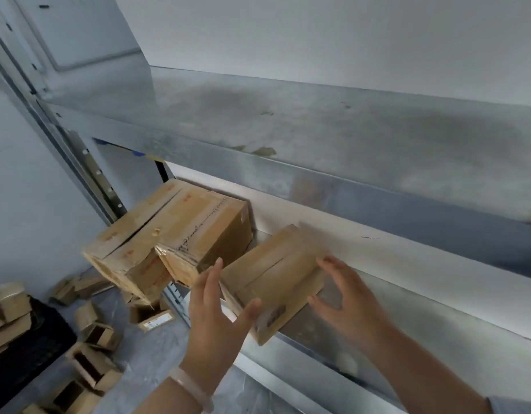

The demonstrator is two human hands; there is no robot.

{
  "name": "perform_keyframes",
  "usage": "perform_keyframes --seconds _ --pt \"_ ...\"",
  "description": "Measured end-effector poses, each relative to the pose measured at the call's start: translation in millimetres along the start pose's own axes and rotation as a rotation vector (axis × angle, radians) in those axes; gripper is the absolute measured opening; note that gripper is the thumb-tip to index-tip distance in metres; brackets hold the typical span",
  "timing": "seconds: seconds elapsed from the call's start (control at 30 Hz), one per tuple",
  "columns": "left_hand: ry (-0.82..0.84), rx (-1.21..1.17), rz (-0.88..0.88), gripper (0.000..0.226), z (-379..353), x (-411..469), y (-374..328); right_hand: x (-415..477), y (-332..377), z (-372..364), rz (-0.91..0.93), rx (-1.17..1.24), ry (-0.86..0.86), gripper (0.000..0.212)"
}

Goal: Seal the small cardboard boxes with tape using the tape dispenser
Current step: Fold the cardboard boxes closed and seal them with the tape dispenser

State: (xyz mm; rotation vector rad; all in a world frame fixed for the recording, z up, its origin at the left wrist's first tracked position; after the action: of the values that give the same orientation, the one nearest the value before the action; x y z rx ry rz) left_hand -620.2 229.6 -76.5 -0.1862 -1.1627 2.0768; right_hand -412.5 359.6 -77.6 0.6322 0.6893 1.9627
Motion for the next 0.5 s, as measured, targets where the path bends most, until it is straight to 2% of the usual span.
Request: perform_keyframes --seconds 0.07,0.1,0.17,0.23,0.3,0.4,0.5 --pt "0.122 0.13 -0.442 0.08 -2 5 -32 -3 -2 -1 -0.052 -0.015 -0.025 0.07" --pt "0.243 0.177 -0.586 0.078 -11 6 -39 -5 -2 -1 -0.069 -0.026 -0.04 0.07" --pt "0.481 0.298 -0.747 0.077 -30 8 -42 -6 1 -2 -0.102 -0.044 -0.077 0.07" --pt "0.547 0.455 -0.846 0.074 -40 12 -40 -8 2 -5 -0.144 -0.05 -0.101 0.07" --pt "0.479 0.539 -0.892 0.07 -40 16 -38 -12 2 -14 -0.194 -0.021 -0.12 0.07" --pt "0.383 0.569 -0.82 0.071 -39 21 -32 -17 1 -45 -0.316 0.125 -0.073 0.066" --pt "0.301 0.56 -0.837 0.07 -33 30 -34 -16 13 -81 -0.448 0.367 0.038 0.07"
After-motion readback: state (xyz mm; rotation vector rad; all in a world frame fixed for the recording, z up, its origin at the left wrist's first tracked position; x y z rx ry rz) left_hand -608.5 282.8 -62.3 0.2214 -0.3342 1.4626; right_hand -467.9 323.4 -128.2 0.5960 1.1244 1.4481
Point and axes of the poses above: each hand's wrist, its own x-axis towards the middle knuckle, its own z-axis out of the back of the hand, y = z × x, the point moved 10 cm from there along x, towards the middle knuckle, and after that the axes turned 10 degrees about -y, right-handed, at the moved point
